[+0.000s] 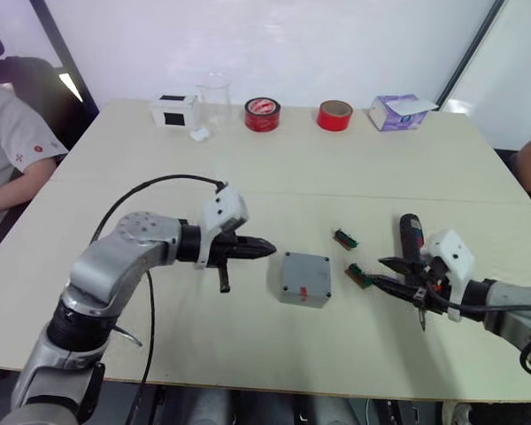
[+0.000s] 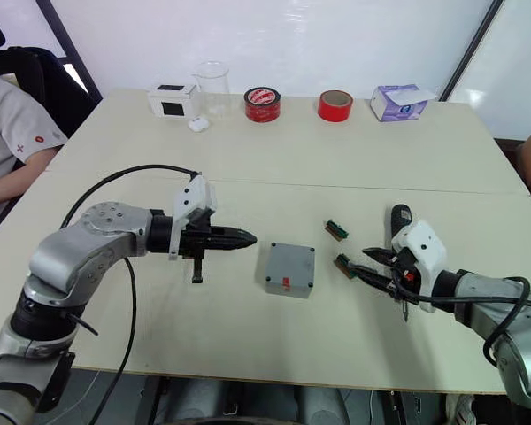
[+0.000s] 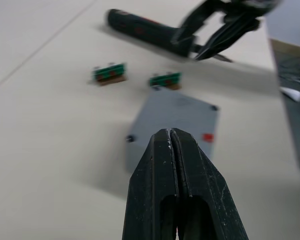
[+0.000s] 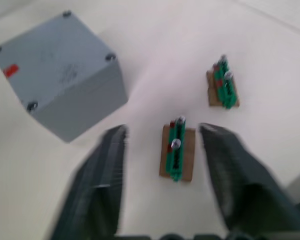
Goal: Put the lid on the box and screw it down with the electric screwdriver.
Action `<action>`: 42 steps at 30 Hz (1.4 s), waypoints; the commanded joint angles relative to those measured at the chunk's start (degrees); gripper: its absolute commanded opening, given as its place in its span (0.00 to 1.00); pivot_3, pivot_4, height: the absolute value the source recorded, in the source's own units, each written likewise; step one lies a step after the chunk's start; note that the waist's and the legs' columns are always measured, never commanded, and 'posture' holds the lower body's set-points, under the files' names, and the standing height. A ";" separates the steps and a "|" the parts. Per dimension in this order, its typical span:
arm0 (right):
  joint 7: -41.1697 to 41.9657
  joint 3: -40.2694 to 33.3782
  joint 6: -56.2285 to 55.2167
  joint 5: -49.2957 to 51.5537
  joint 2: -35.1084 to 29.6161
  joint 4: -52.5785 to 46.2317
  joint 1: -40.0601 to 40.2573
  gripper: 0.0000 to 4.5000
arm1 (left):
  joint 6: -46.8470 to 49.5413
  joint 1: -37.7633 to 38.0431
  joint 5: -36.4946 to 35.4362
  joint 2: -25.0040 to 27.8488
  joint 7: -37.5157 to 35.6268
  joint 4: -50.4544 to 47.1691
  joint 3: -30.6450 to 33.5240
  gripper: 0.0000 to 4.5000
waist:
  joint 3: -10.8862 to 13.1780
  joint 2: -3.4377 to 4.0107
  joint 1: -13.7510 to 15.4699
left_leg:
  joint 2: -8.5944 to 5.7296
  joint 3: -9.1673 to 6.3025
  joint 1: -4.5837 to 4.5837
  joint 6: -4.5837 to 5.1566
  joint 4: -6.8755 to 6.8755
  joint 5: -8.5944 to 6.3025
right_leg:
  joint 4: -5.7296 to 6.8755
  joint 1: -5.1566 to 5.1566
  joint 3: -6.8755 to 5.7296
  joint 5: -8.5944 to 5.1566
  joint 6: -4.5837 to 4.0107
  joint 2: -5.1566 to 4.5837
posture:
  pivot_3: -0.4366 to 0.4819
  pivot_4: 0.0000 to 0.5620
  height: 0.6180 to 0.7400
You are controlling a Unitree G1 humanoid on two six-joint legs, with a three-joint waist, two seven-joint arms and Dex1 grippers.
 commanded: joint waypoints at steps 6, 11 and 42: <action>-2.63 4.19 -2.77 -2.74 -0.22 2.38 -1.06 0.85 | -0.03 -1.51 -2.22 1.13 0.62 -2.98 -2.15 0.00 | 0.00 0.00 0.15 | -0.07 0.00 0.00 0.00 0.00 0.00 | -0.01 0.01 0.00 -0.01 0.00 -0.01 | 0.48 0.27 1.00; -3.58 5.29 -5.81 -4.32 0.39 6.18 -2.04 0.59 | 0.47 -1.49 -2.91 1.00 1.96 -3.89 -2.58 0.00 | 0.00 -0.01 0.13 | -0.10 0.00 0.00 0.00 0.00 0.00 | -0.01 0.01 0.00 -0.01 0.00 -0.01 | 0.48 0.27 1.00; -4.90 6.73 -11.37 -4.98 3.52 9.68 -3.43 0.01 | -0.37 -2.22 -5.41 0.18 7.31 1.48 0.67 0.00 | 0.00 0.00 0.17 | -0.10 0.00 0.00 0.00 0.00 0.00 | 0.00 0.01 0.00 0.00 0.01 0.00 | 0.48 0.27 1.00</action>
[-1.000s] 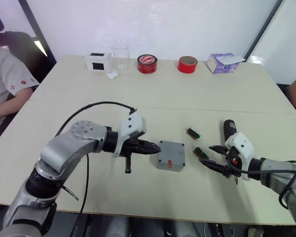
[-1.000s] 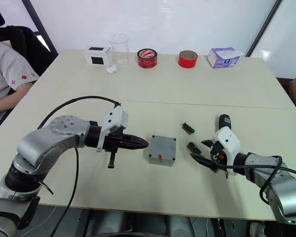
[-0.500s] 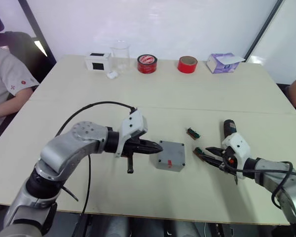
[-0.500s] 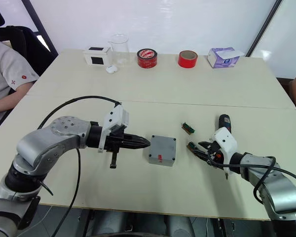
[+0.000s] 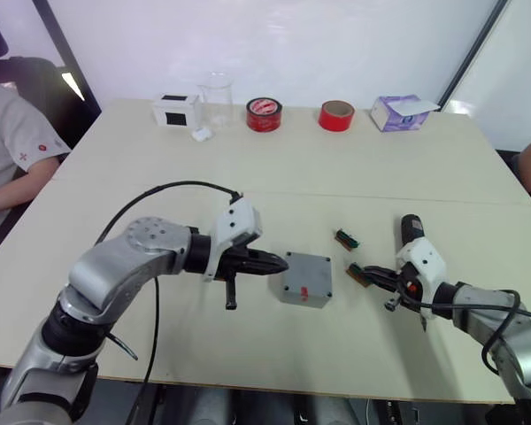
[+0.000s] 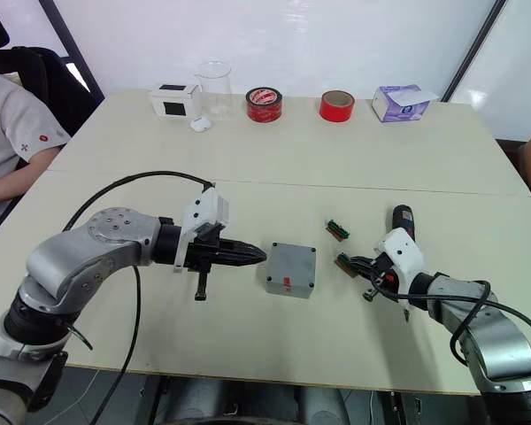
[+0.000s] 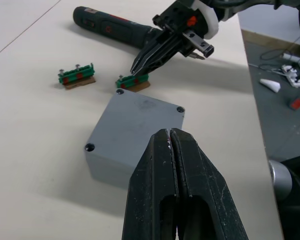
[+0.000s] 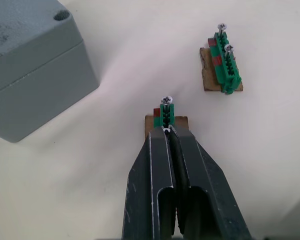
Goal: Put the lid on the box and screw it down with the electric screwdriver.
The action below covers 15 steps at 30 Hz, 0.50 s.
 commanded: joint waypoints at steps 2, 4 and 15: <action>-0.04 -3.90 0.31 3.08 0.63 -2.43 -0.55 0.01 | -0.10 -2.41 -1.57 -2.04 2.51 4.37 5.47 0.00 | 0.00 0.00 -0.01 | 0.00 0.00 0.00 0.00 0.00 0.00 | 0.00 0.00 0.00 0.00 0.00 0.00 | 0.48 0.27 1.00; -0.01 -4.99 0.52 4.07 0.66 -3.24 -0.50 0.01 | 0.86 -3.04 -2.57 -1.98 2.71 5.53 7.10 0.00 | 0.00 0.00 -0.01 | -0.02 0.00 0.00 0.00 0.00 0.00 | 0.01 0.00 0.00 0.01 0.01 0.01 | 0.48 0.27 1.00; -0.22 -1.15 5.79 10.60 1.47 -9.97 -8.93 0.01 | -1.94 1.57 1.06 8.02 -2.70 4.76 4.12 0.00 | 0.01 0.03 -0.38 | 0.07 -0.01 0.02 0.00 -0.01 0.00 | 0.05 -0.03 0.00 0.00 0.00 0.04 | 0.48 0.27 1.00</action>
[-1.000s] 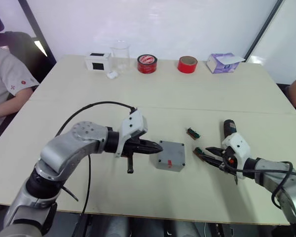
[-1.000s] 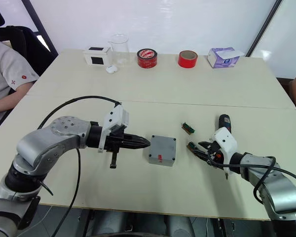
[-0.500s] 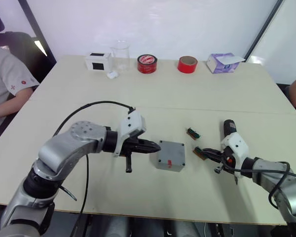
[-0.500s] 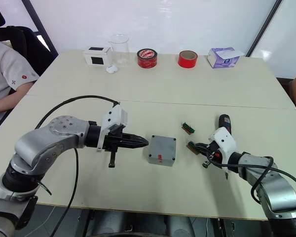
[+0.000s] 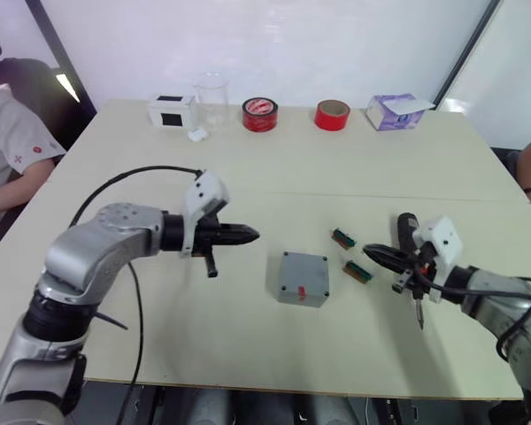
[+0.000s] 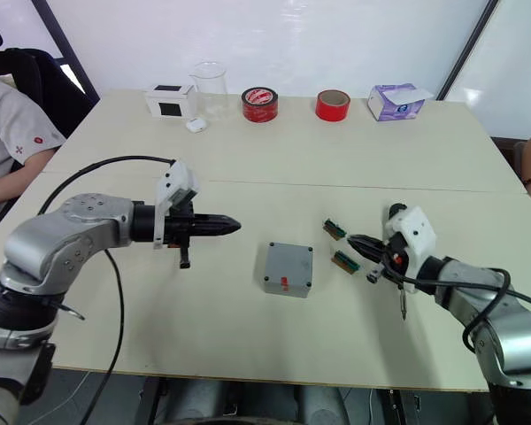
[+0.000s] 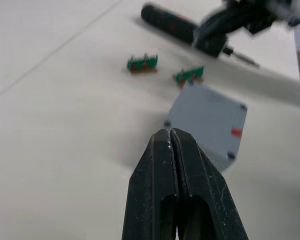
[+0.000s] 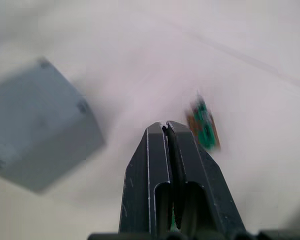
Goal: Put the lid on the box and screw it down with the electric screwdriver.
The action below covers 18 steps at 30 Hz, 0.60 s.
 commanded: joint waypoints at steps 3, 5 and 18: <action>-0.56 5.67 0.75 0.69 1.23 -2.91 -4.03 0.01 | -2.36 1.97 1.58 1.99 -1.31 -2.19 -1.09 0.00 | 0.01 -0.01 0.47 | 0.01 0.00 -0.01 0.00 0.00 0.00 | -0.02 0.00 0.00 0.00 -0.01 -0.04 | 0.48 0.27 1.00; -0.43 6.84 0.54 0.06 0.97 -2.64 -4.32 0.01 | -2.37 2.52 1.46 1.84 -0.90 -2.45 -0.62 0.00 | 0.01 -0.01 0.54 | -0.01 0.00 -0.03 0.00 0.01 0.00 | -0.02 0.01 0.00 0.00 -0.01 -0.09 | 0.48 0.27 1.00; 0.78 7.36 -0.59 -1.24 -0.17 -0.95 -3.03 0.01 | -2.29 3.61 1.13 1.42 0.66 -3.25 0.33 0.00 | 0.01 -0.01 0.35 | -0.01 0.02 -0.03 0.00 0.01 0.00 | -0.03 0.00 0.00 0.00 0.00 -0.06 | 0.48 0.27 1.00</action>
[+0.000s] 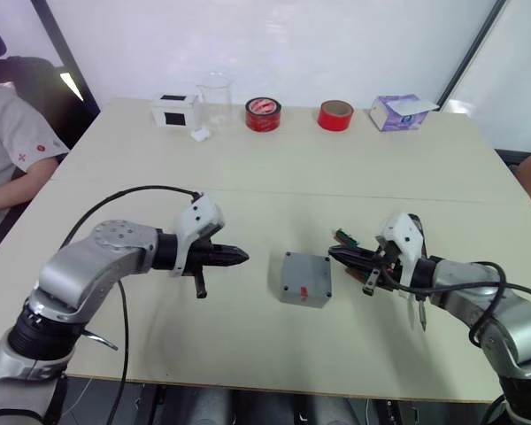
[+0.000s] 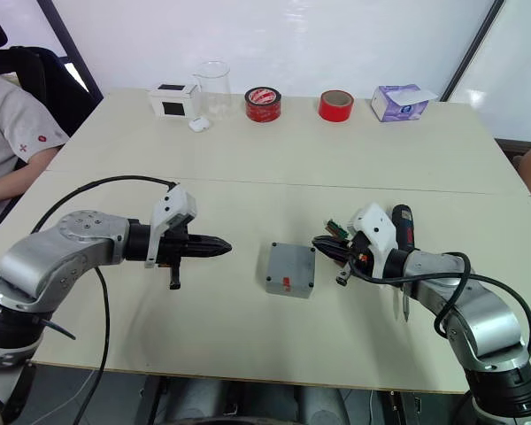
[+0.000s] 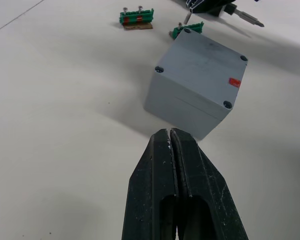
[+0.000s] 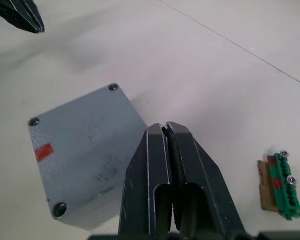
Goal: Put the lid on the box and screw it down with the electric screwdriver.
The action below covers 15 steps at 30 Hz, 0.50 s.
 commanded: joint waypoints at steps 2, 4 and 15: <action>0.35 -1.20 -0.67 0.39 -0.49 -1.39 0.62 0.01 | -1.01 -0.64 0.02 -0.26 0.24 -1.03 1.01 0.00 | 0.00 0.00 0.03 | 0.00 0.00 0.00 0.00 0.00 0.00 | 0.00 0.00 0.00 0.00 0.00 0.00 | 0.48 0.27 1.00; 0.45 -1.39 -0.64 0.55 -0.56 -1.72 1.04 0.01 | -1.05 -0.73 0.15 -0.54 0.44 -0.95 0.72 0.00 | 0.00 0.00 0.04 | 0.00 0.00 0.00 0.00 0.00 0.00 | 0.00 0.00 0.00 0.00 0.00 0.00 | 0.48 0.27 1.00; 0.54 0.01 -2.13 -1.76 -1.00 -1.21 2.15 0.01 | -1.35 -1.51 0.97 -1.16 0.66 -0.31 0.20 0.00 | 0.00 0.00 0.05 | -0.01 0.00 0.00 0.00 0.00 0.00 | 0.00 0.00 0.00 0.00 0.00 0.00 | 0.48 0.27 1.00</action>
